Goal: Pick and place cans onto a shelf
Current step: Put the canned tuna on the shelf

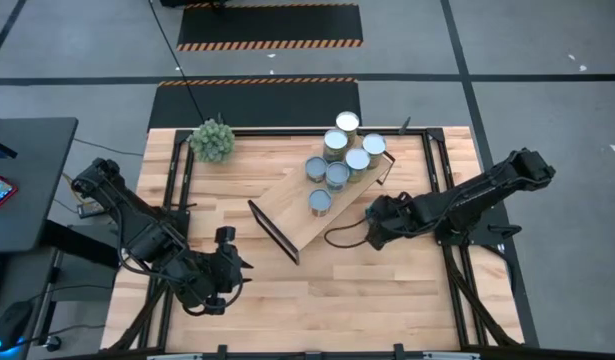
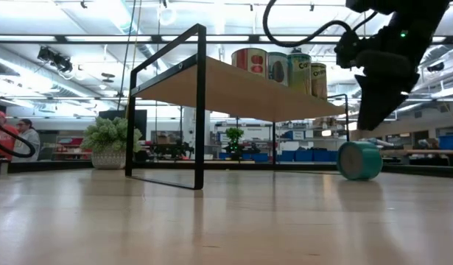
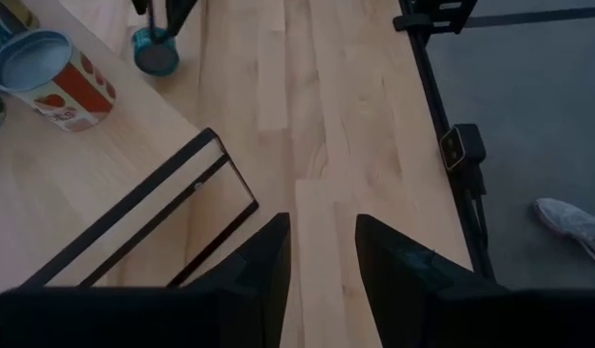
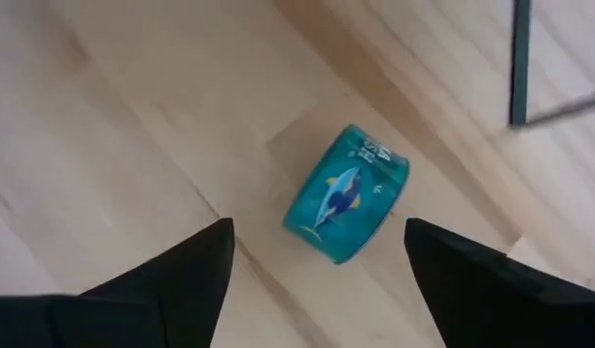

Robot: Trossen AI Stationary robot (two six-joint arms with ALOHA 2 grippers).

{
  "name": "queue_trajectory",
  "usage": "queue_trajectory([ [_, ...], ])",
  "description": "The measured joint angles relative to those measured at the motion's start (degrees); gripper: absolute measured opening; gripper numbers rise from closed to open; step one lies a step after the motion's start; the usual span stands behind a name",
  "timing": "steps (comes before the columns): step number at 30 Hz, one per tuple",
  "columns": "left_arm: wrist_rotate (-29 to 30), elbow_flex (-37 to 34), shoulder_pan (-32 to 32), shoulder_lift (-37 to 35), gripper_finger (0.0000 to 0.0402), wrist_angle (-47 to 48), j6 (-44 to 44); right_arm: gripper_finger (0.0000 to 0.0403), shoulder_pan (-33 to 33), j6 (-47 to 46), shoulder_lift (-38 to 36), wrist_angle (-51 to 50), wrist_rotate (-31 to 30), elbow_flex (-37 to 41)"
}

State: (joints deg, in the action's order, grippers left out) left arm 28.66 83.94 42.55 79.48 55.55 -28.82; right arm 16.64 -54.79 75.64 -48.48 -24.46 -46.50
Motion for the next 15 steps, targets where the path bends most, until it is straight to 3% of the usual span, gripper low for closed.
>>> queue_trajectory([
  [8, -2.6, 0.0, 0.0, 0.0, 0.0126, 0.9, 0.1, 0.0349, -0.8, -19.8, 0.7, -2.2, -3.2, 0.0],
  [15, -3.5, 0.0, 0.0, 0.0, 0.0126, 0.9, 0.1, 0.0377, -1.8, -18.8, 5.5, 0.2, -4.6, 0.0],
])
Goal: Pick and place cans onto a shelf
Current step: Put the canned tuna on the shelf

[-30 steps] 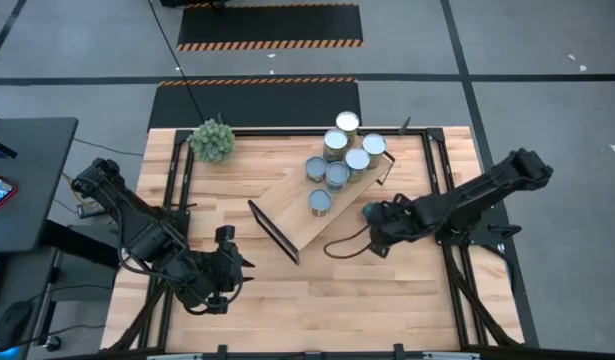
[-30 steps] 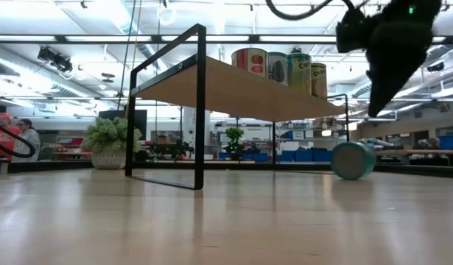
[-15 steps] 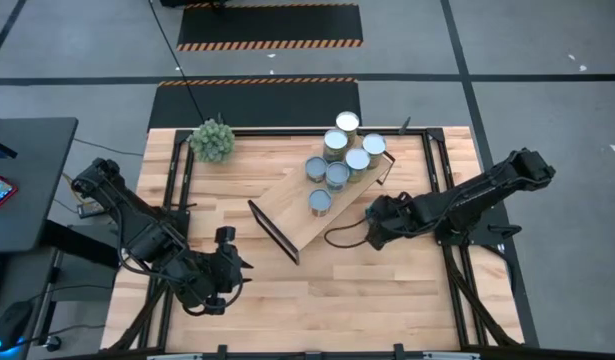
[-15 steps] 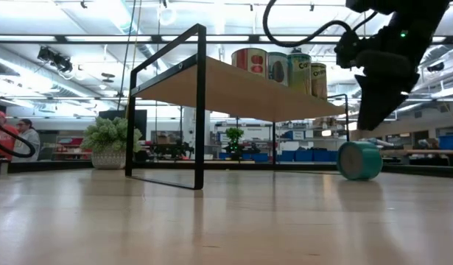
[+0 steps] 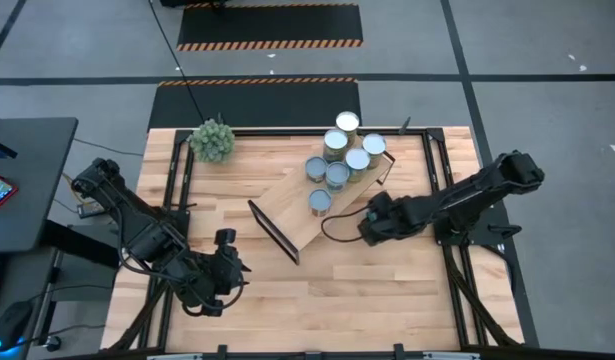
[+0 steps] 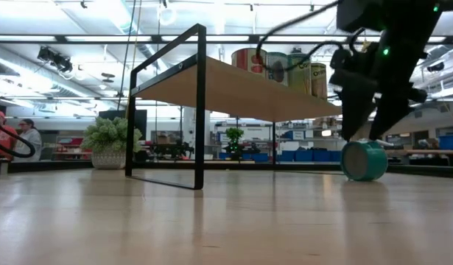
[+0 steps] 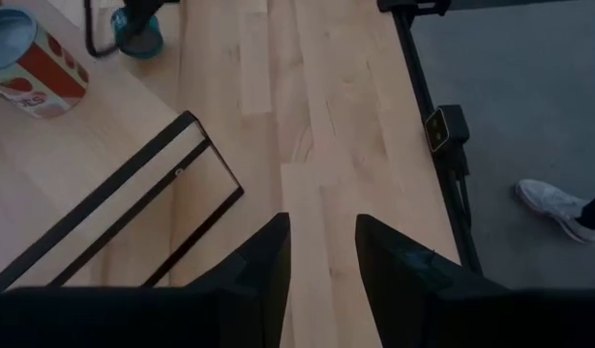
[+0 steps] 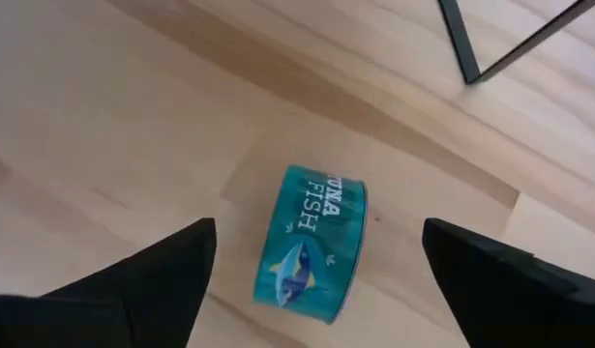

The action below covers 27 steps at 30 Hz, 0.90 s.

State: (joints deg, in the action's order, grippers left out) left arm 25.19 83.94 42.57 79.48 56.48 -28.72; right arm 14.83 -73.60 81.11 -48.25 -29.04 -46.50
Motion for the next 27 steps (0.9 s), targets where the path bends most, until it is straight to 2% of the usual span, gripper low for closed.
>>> queue_trajectory([
  [5, -1.3, 0.0, 0.1, 0.0, 0.0126, 0.0, -0.4, 0.0378, 0.0, -0.3, 5.8, 1.0, 0.0, 0.0],
  [9, -1.5, 0.0, 0.1, 0.0, 0.0126, 0.0, -0.2, 0.0358, -0.7, 1.0, 9.2, 2.3, 0.0, 0.0],
  [14, -1.5, 0.0, 0.0, 0.0, 0.0126, 0.0, -0.2, 0.0292, -0.8, 3.3, 11.2, 5.0, 0.0, 0.0],
  [22, -2.6, 0.0, 0.1, 0.0, 0.0126, -0.1, -0.2, 0.0150, 1.0, 3.7, 10.5, 4.8, 0.3, 0.0],
  [23, -2.6, 0.0, 0.1, 0.0, 0.0126, 0.0, -0.2, 0.0140, 1.5, 3.7, 10.1, 4.7, 0.4, 0.0],
  [27, -2.6, 0.0, 0.1, 0.0, 0.0126, -0.1, -0.3, 0.0139, 4.4, 3.7, 8.0, 4.1, 2.1, 0.0],
])
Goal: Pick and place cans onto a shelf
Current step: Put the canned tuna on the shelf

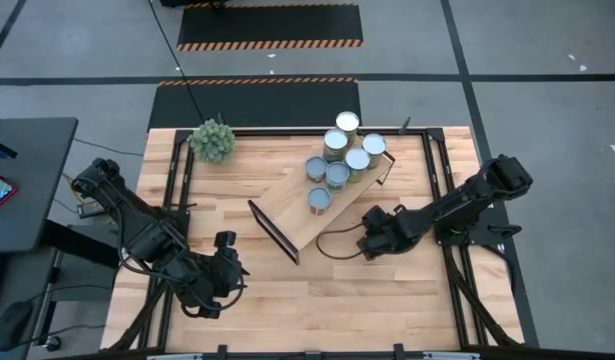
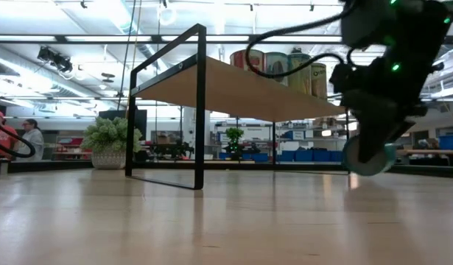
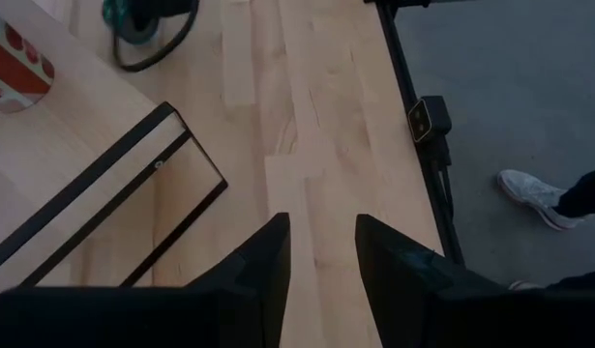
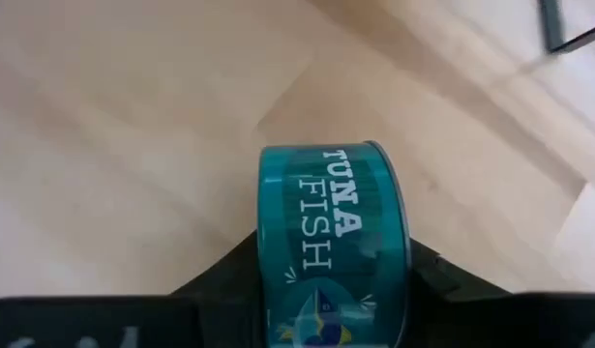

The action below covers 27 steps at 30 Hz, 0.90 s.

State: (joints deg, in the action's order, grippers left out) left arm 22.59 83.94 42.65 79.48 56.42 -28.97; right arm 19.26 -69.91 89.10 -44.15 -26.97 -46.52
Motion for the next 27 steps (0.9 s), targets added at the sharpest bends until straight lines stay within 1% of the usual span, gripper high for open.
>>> queue_trajectory([
  [4, 0.0, 0.0, 0.0, 0.0, 0.0126, 0.0, -0.7, 0.0139, 3.7, -1.9, -2.5, -0.1, 3.8, -1.2],
  [7, 0.0, 0.0, -0.1, 0.0, 0.0126, 0.0, -4.0, 0.0143, 7.9, 0.2, -4.4, 1.9, 4.9, -5.7],
  [10, 1.0, 0.0, -0.1, 0.0, 0.0126, -0.1, -4.9, 0.0149, 11.7, 3.5, -5.1, 2.0, 2.9, -12.2],
  [12, 3.3, 0.0, -0.4, 0.0, 0.0126, -1.1, -4.9, 0.0148, 13.2, 5.6, -5.0, 2.2, 1.1, -17.0],
  [15, 7.2, 0.0, -1.8, 0.3, 0.0136, -5.2, -4.4, 0.0142, 14.9, 10.4, -4.8, 4.8, -4.1, -23.6],
  [18, 8.7, 0.0, -4.0, 0.4, 0.0162, -9.1, -3.7, 0.0141, 16.0, 19.6, -4.8, 11.4, -10.2, -26.9],
  [20, 7.8, 0.0, -6.1, 0.4, 0.0187, -12.0, -3.4, 0.0145, 16.6, 29.1, -4.8, 17.7, -13.3, -28.2],
  [22, 4.3, 0.0, -8.4, 0.4, 0.0216, -15.0, -2.5, 0.0149, 16.9, 39.7, -4.8, 26.2, -14.0, -28.5],
  [24, 0.2, 0.0, -10.6, 0.4, 0.0245, -18.8, -0.8, 0.0150, 16.9, 49.3, -4.7, 32.6, -13.9, -28.5],
  [26, -2.1, 0.0, -12.0, 0.4, 0.0270, -22.5, 2.0, 0.0149, 16.9, 57.5, -4.7, 37.8, -13.5, -28.5],
  [27, -2.3, 0.0, -12.6, 0.4, 0.0280, -24.5, 3.8, 0.0148, 17.0, 60.2, -4.7, 39.5, -13.5, -28.5],
])
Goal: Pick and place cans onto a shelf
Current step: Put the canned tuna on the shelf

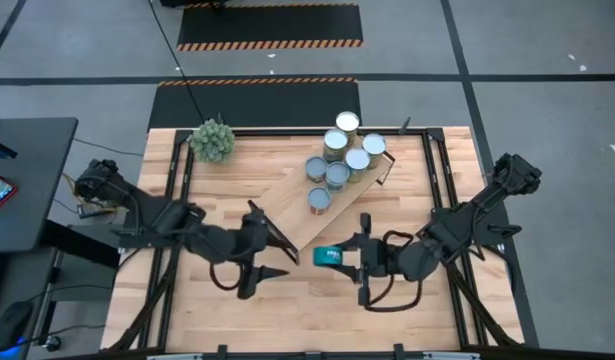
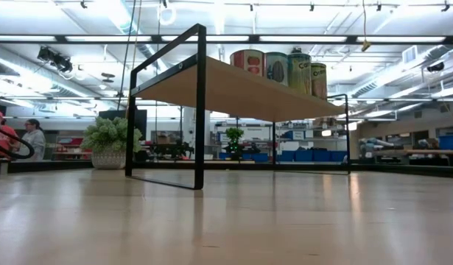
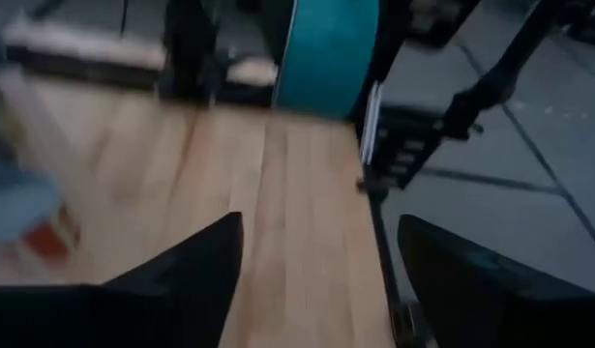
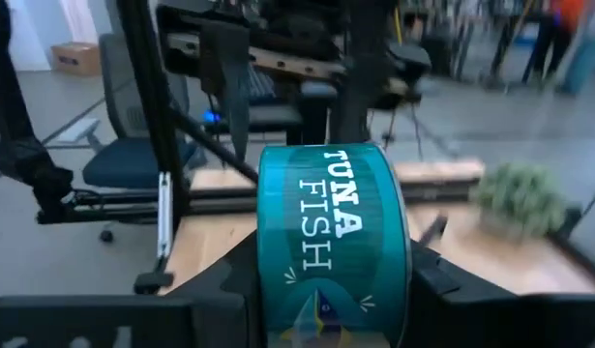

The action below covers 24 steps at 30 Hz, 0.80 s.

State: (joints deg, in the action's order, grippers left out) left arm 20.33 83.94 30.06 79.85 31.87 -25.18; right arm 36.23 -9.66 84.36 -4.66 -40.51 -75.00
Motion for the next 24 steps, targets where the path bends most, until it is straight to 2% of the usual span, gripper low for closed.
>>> queue_trajectory([
  [3, 0.7, 0.0, -1.2, 0.0, 0.0300, -4.3, 5.5, 0.0145, 0.0, 4.9, 0.0, 3.1, -0.7, 0.0],
  [6, 2.7, 0.0, -2.4, 0.0, 0.0312, -6.7, 6.7, 0.0146, 0.0, 7.7, 0.0, 5.5, -2.4, 0.0],
  [14, 2.0, 0.0, -5.1, 0.0, 0.0314, -13.0, 12.3, 0.0146, -1.3, 9.9, 0.0, 7.2, -3.0, 0.0],
  [24, 2.3, 0.0, -7.1, 2.6, 0.0314, -14.4, 15.9, 0.0146, -4.2, 11.1, 0.0, 8.5, -1.3, 0.1],
])
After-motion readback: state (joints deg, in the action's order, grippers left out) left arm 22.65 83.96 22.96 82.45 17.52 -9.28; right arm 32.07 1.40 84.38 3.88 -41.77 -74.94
